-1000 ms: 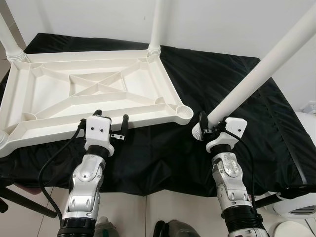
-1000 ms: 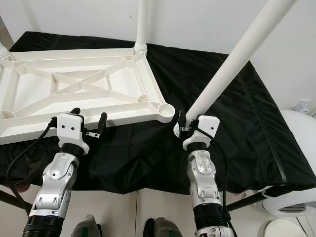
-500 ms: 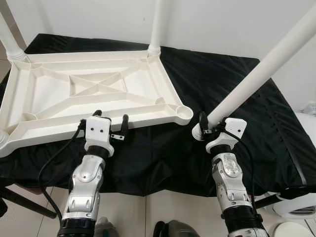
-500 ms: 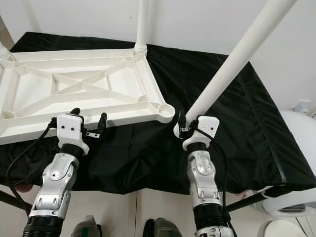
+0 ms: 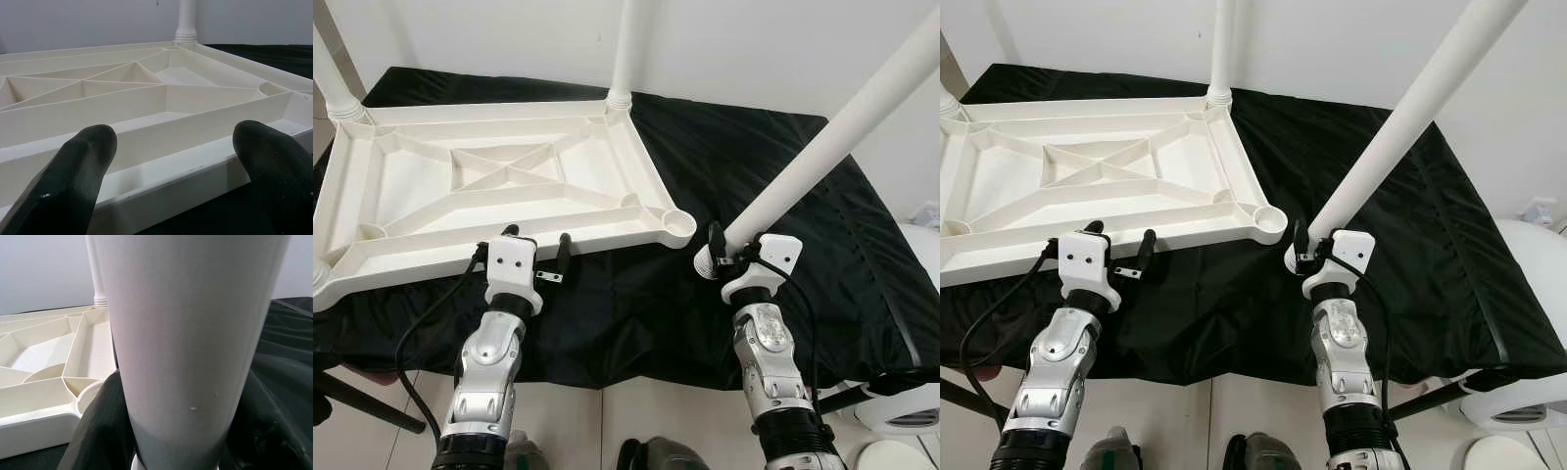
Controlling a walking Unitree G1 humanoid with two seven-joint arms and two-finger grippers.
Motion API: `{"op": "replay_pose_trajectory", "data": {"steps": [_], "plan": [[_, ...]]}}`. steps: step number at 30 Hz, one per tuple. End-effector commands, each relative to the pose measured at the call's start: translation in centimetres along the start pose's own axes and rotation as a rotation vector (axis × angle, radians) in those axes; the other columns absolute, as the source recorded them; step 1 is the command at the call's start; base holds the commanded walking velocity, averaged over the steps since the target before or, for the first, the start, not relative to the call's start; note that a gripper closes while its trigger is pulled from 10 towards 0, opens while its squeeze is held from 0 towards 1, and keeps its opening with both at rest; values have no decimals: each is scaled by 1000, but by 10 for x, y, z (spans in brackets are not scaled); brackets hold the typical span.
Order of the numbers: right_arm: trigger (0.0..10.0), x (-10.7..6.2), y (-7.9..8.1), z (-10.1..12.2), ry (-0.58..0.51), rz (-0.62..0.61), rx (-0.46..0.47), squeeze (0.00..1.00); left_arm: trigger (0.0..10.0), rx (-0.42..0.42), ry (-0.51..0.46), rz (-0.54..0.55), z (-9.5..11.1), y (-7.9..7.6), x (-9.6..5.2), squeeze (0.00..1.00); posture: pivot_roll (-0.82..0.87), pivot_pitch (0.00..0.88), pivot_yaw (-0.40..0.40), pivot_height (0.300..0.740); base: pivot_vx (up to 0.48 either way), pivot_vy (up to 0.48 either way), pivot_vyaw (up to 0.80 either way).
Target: Building children table
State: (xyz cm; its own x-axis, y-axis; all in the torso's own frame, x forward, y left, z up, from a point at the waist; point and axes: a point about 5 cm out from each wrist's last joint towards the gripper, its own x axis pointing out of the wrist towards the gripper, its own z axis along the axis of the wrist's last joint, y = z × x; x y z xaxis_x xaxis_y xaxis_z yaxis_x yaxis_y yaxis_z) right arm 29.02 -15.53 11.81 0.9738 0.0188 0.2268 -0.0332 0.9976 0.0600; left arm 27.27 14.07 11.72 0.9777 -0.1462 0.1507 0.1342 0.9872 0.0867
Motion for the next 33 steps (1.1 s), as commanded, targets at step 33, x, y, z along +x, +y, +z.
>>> {"op": "replay_pose_trajectory", "data": {"steps": [33], "plan": [[10000,0,-3,-3,16,-14,-3,0,10000,-20,71,69,-21,0,-6,0,77,26,-85,740,0,0,0]]}}
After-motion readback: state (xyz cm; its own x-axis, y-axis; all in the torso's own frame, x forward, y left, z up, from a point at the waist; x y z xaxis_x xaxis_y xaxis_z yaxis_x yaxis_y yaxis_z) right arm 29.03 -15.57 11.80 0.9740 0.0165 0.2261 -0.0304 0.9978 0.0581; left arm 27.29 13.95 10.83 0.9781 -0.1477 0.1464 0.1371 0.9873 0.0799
